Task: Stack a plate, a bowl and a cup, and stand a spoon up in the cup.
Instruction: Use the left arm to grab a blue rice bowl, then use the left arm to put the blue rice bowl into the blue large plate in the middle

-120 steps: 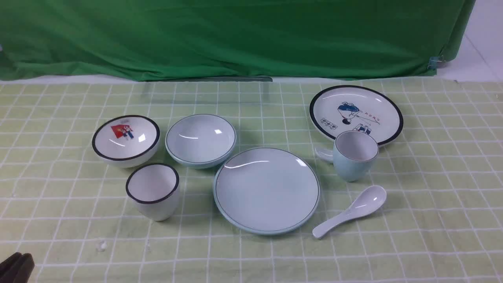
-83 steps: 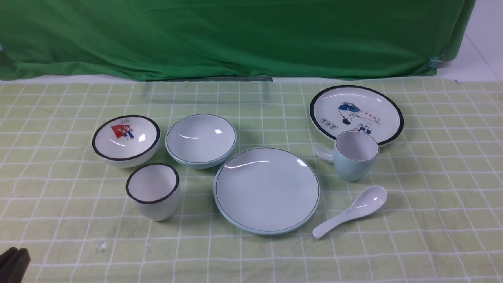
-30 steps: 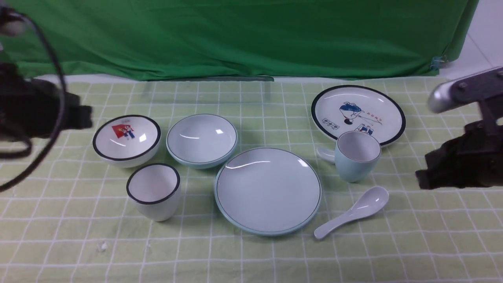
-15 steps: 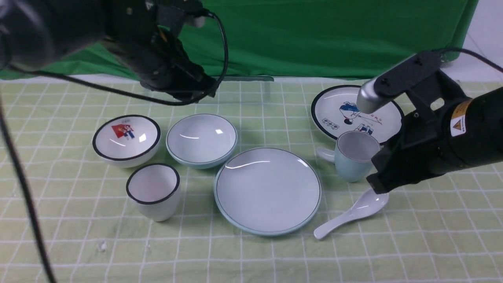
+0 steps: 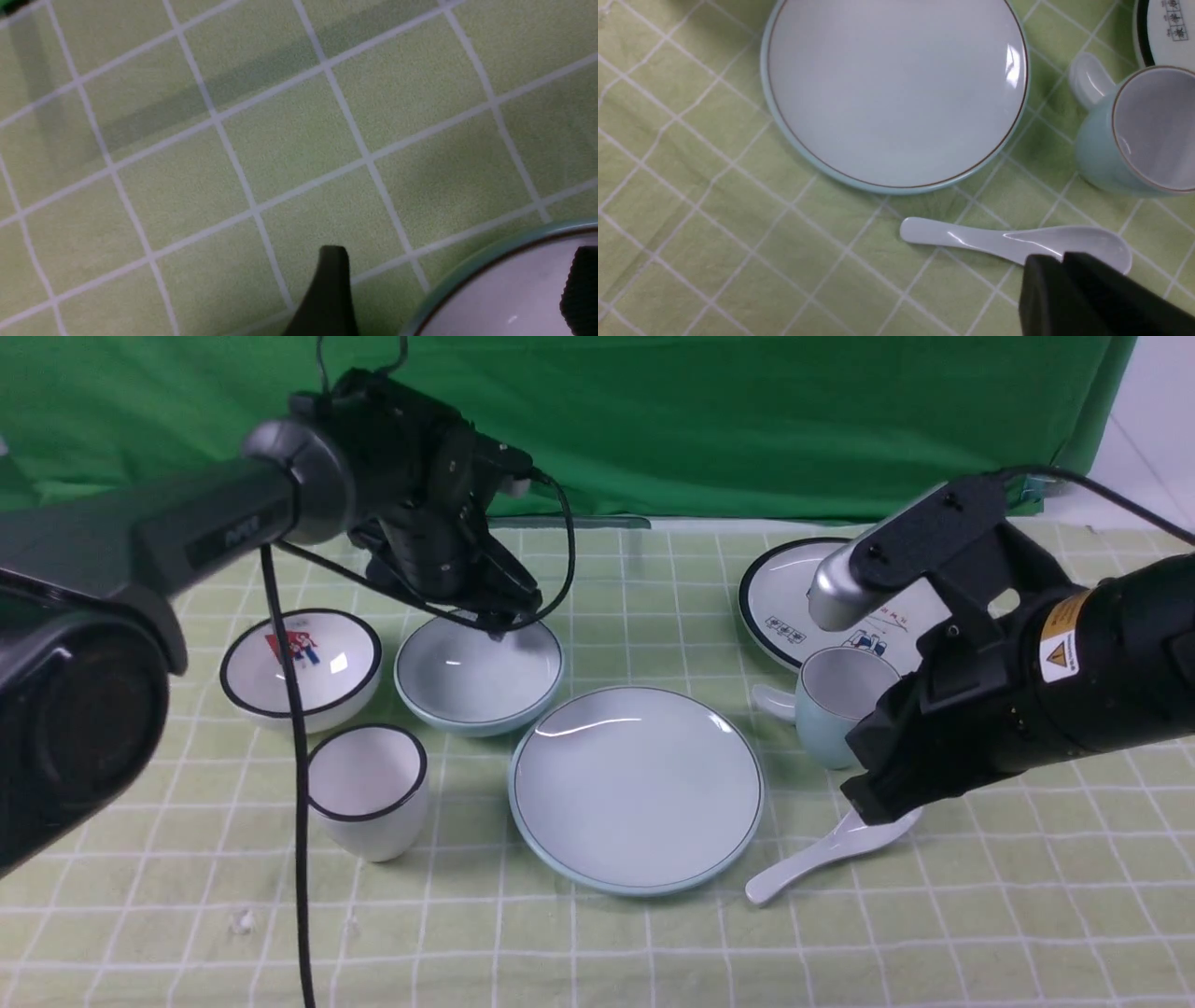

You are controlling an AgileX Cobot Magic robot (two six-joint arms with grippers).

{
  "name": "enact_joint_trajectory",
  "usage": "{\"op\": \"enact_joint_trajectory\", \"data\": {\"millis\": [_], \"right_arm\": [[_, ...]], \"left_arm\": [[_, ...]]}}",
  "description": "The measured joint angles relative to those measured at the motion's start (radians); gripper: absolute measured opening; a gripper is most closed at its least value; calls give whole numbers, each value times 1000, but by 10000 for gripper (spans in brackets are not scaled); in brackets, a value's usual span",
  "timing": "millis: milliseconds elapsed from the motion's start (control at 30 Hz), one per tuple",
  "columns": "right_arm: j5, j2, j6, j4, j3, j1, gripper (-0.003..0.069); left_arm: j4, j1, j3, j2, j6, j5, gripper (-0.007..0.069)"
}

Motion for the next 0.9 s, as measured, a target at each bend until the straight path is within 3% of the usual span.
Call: {"op": "enact_joint_trajectory", "data": {"millis": [233, 467, 600, 767, 900], "right_arm": [[-19, 0, 0, 2, 0, 0, 84], [-26, 0, 0, 2, 0, 0, 101], [-36, 0, 0, 2, 0, 0, 111], [-47, 0, 0, 2, 0, 0, 120], [-49, 0, 0, 2, 0, 0, 123]], "left_arm": [[1, 0, -1, 20, 0, -5, 477], [12, 9, -2, 16, 0, 0, 125], [-22, 12, -22, -19, -5, 43, 9], [-91, 14, -36, -108, 9, 119, -7], [-367, 18, -19, -221, 145, 179, -7]]}}
